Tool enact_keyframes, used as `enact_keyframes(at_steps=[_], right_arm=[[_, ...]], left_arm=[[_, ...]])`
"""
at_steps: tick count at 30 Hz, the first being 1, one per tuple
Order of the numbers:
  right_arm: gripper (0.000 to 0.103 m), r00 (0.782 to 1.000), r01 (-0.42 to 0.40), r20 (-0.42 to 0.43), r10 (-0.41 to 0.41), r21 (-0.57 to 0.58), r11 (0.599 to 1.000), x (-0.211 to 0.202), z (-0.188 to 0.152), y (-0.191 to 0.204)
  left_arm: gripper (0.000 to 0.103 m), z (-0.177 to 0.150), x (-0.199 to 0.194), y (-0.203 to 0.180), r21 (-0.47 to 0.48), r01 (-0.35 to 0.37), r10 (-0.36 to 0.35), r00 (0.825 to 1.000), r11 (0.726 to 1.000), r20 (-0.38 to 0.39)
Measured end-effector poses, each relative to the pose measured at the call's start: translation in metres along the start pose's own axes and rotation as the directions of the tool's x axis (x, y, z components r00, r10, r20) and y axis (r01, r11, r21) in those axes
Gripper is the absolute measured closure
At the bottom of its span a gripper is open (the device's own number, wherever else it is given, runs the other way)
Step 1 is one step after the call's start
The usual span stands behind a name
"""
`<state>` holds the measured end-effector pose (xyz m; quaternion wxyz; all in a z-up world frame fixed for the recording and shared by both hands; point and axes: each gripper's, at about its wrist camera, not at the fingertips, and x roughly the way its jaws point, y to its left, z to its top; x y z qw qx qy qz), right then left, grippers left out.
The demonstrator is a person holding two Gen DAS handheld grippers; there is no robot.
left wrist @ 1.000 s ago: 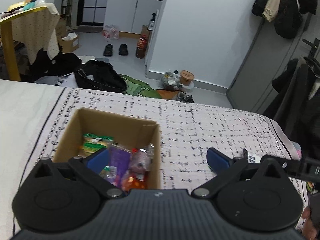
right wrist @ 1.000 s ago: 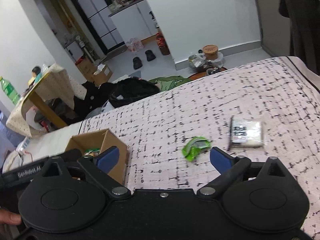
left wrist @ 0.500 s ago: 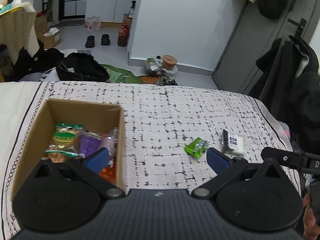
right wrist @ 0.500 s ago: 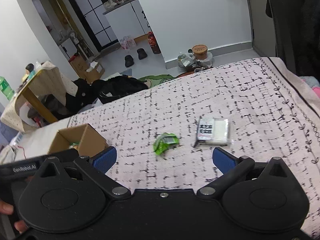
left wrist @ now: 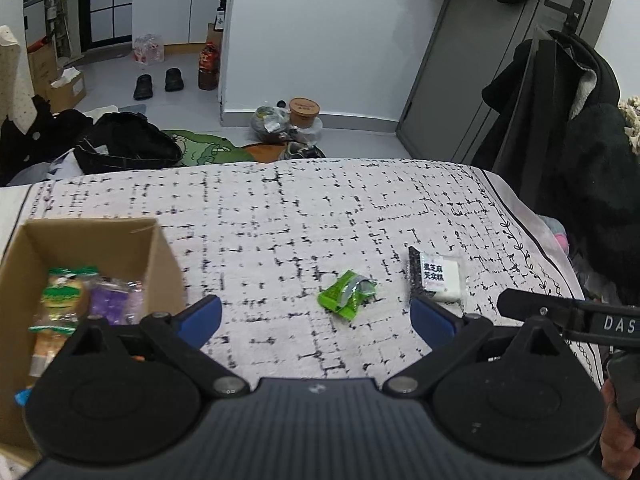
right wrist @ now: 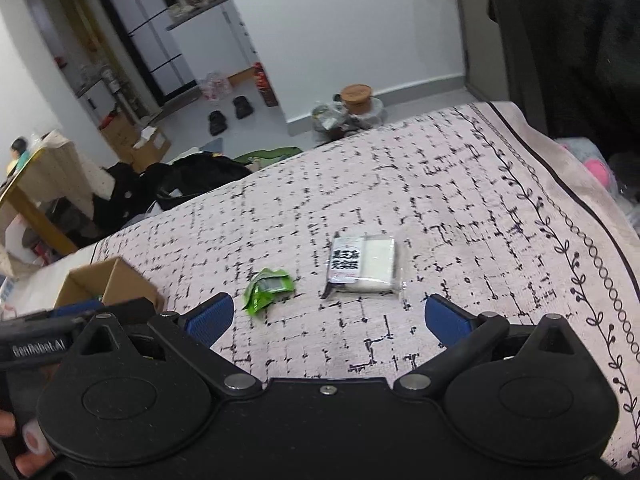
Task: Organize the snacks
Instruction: 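Move both tools back toward the green packet and white cake packet, then grasp the green packet with the left gripper while the right grasps the white cake packet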
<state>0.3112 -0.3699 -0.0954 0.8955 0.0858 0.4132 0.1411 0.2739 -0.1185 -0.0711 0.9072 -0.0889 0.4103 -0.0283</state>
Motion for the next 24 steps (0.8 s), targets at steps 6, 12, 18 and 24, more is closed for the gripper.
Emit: enact_keyframes(at_steps=[6,12,18,24], right_arm=[[0.007,0.999,0.052,-0.012,-0.051,0.026,0.998,0.022,0.006,-0.007],[0.01,0.997,0.062,-0.056,-0.059,0.062,0.996,0.047,0.012,-0.015],[0.012,0.992,0.087,-0.092,-0.081,0.06,0.994,0.077,0.019,-0.019],[0.014,0.987,0.105,-0.131,-0.095,0.069,0.992,0.1,0.027,-0.024]], left_arm=[[0.007,0.001,0.026,-0.014,0.036,0.02,-0.019,1.0,0.999,-0.018],[0.017,0.002,0.058,-0.017,0.049,0.019,-0.016,0.998,0.999,-0.054],[0.029,0.006,0.091,-0.019,0.091,0.03,-0.023,0.997,0.995,-0.08],[0.037,0.01,0.122,-0.015,0.079,0.042,-0.032,0.992,0.996,-0.122]])
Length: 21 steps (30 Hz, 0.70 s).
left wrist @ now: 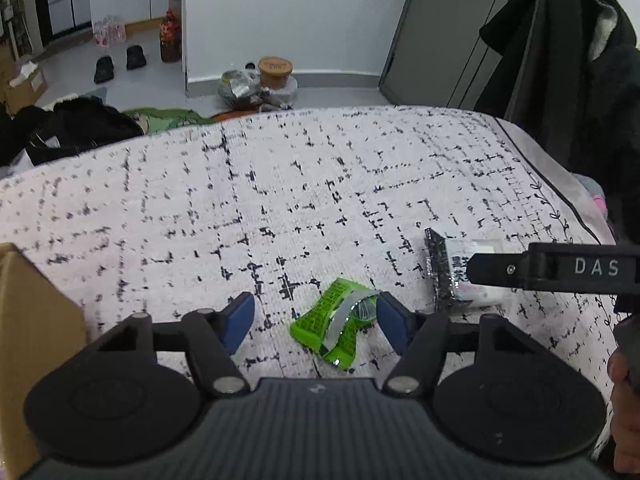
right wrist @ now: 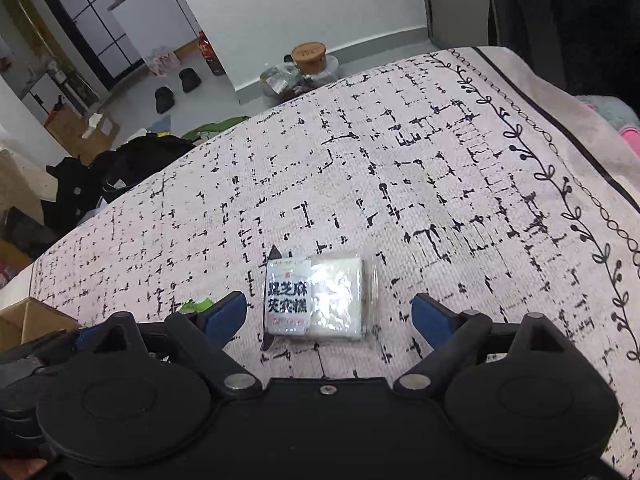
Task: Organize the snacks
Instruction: 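Grasp the green packet with the left gripper while the right grasps the white cake packet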
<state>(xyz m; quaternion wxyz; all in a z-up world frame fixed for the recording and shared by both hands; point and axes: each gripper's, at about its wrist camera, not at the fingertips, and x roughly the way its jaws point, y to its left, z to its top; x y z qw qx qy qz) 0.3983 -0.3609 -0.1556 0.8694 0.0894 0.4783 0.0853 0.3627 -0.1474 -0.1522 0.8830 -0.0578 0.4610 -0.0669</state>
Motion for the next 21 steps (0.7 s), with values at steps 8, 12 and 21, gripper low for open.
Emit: enact_keyframes(at_steps=[8,12,21], right_arm=[[0.013,0.999,0.016,-0.037,-0.017,-0.017,1.0,0.024,0.007,0.006],[0.019,0.995,0.072,-0.063,-0.077,-0.077,0.994,0.036,0.006,0.016],[0.048,0.994,0.073,-0.071,-0.077,-0.054,0.996,0.016,-0.004,0.012]], left_arm=[[0.045,0.004,0.027,-0.007,0.033,0.035,-0.034,0.999,0.999,-0.04],[0.063,0.004,0.032,-0.011,0.102,0.009,-0.005,0.999,0.995,-0.04],[0.072,0.004,0.016,0.002,0.094,0.027,-0.021,0.998,0.995,-0.064]])
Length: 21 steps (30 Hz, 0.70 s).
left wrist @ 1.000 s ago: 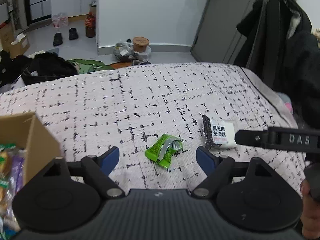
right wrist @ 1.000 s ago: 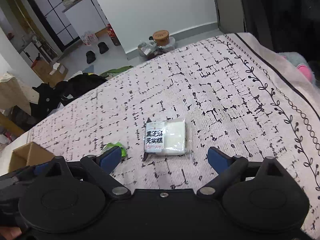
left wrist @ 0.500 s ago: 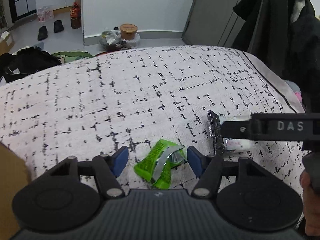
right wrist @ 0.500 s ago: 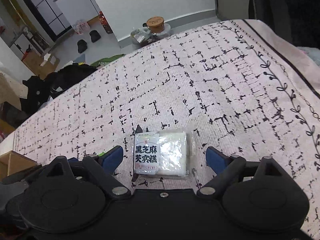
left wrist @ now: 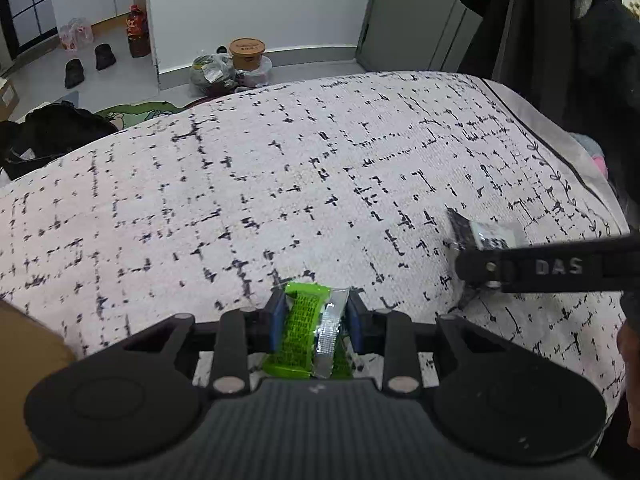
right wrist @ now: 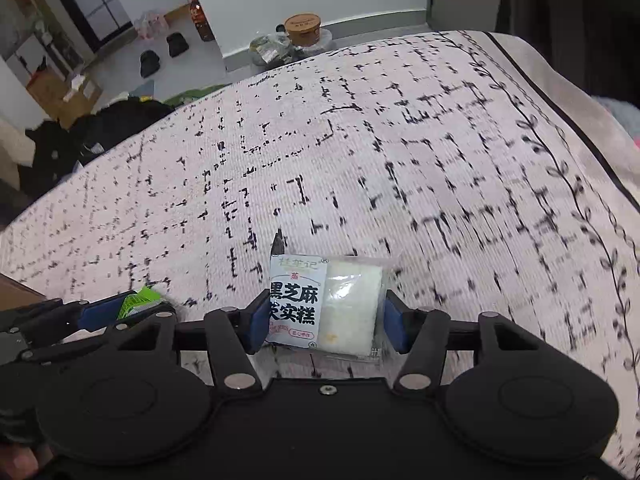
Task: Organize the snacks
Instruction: 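Grasp the green packet with the left gripper while the right grasps the white cake packet, then carry the green packet and white cake packet over the cardboard box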
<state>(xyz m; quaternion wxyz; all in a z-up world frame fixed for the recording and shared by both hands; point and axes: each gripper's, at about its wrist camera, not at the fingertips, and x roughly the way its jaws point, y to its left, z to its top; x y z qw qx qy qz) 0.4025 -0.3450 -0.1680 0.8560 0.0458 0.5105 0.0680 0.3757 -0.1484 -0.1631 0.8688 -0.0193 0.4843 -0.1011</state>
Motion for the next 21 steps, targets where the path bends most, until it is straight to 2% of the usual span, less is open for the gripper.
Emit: enact_keyframes(at_steps=[10,21], right_arm=[[0.049,0.996,-0.052,0.074,0.047,0.067,0.996,-0.041,-0.031,-0.002],[0.049,0.982,-0.098,0.161,0.094,0.02,0.995,-0.092,-0.043,0.03]], left_arm=[[0.072,-0.019,-0.055,0.009,-0.065,-0.002,0.006,0.998,0.998,0.065],[0.072,-0.029,-0.117,0.02,-0.083,0.001,0.011,0.989,0.997,0.148]])
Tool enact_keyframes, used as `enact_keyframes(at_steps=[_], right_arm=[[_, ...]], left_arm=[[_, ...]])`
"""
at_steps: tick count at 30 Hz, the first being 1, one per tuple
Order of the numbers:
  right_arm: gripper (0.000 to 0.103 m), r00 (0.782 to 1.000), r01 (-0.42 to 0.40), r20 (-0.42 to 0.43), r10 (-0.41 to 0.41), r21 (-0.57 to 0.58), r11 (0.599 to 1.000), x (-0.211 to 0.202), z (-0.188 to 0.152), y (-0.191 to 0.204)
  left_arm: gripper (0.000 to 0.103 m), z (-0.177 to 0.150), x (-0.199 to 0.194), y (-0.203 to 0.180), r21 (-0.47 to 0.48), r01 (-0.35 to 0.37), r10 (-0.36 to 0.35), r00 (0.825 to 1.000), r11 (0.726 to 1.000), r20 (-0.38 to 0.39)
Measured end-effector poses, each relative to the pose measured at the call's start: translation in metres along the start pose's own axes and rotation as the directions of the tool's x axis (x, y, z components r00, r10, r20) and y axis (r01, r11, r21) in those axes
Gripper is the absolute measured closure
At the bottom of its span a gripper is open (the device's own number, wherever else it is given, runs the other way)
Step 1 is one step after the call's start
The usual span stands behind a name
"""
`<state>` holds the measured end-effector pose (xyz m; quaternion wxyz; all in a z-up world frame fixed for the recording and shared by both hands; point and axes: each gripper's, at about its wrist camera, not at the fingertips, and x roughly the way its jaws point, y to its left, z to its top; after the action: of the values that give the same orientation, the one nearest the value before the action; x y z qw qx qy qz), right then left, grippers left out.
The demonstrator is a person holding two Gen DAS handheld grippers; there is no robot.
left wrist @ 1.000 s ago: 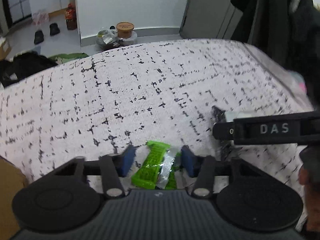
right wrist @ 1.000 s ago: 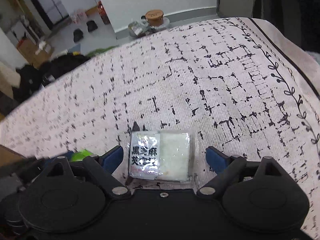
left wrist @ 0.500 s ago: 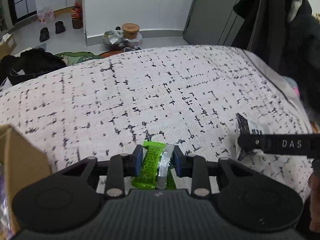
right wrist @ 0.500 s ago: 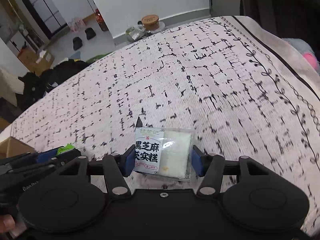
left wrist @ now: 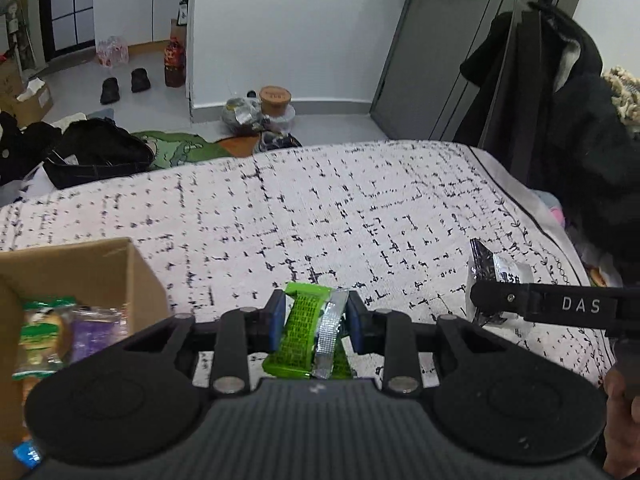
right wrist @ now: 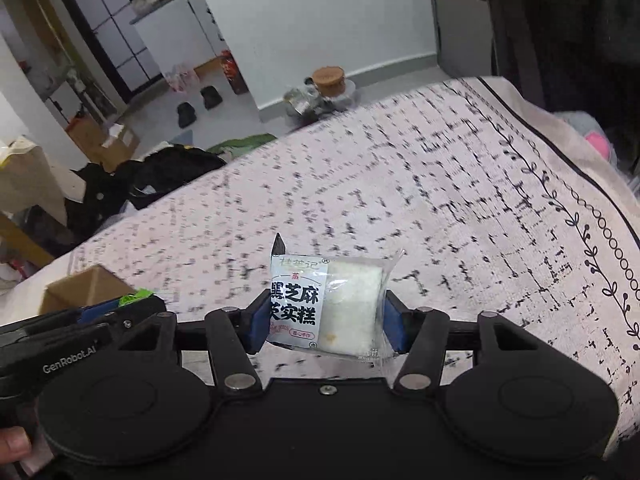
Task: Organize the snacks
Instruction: 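Carry the green packet and white cake packet over the cardboard box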
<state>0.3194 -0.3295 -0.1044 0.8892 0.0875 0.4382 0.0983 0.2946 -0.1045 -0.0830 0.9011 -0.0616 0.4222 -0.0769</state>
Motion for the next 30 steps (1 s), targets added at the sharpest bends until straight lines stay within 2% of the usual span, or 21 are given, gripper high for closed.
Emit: enact_keyframes(at_steps=[9,20,30], right_arm=[[0.049,0.996,-0.074,0.048,0.075,-0.029,0.997,-0.034,-0.009,0.04],[0.049,0.989,-0.127,0.063,0.133,-0.092,0.988,-0.05,-0.027,0.091],[0.048,0.982,-0.173,0.045,0.181,-0.144,0.974,-0.055,-0.043,0.137]], left_arm=[[0.072,-0.01,-0.051,0.024,-0.023,-0.004,0.005,0.999,1.0,0.046],[0.072,-0.025,-0.109,0.077,-0.093,-0.061,0.069,0.994,0.994,0.089],[0.072,-0.046,-0.13,0.12,-0.165,-0.089,0.104,0.991,0.982,0.082]])
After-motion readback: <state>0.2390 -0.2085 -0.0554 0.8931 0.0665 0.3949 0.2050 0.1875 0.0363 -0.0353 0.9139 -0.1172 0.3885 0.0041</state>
